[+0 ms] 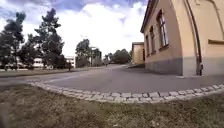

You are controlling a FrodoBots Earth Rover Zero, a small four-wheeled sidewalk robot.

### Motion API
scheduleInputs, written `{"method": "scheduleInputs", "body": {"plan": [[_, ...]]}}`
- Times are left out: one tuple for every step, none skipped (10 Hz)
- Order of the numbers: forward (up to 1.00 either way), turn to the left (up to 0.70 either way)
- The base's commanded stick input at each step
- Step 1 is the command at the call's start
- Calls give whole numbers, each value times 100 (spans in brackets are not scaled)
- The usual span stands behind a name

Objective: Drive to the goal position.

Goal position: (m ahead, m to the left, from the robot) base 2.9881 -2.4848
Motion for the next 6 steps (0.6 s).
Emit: {"method": "scheduleInputs", "body": {"plan": [[0,0],[0,0],[0,0],[0,0],[12,0],[69,0]]}}
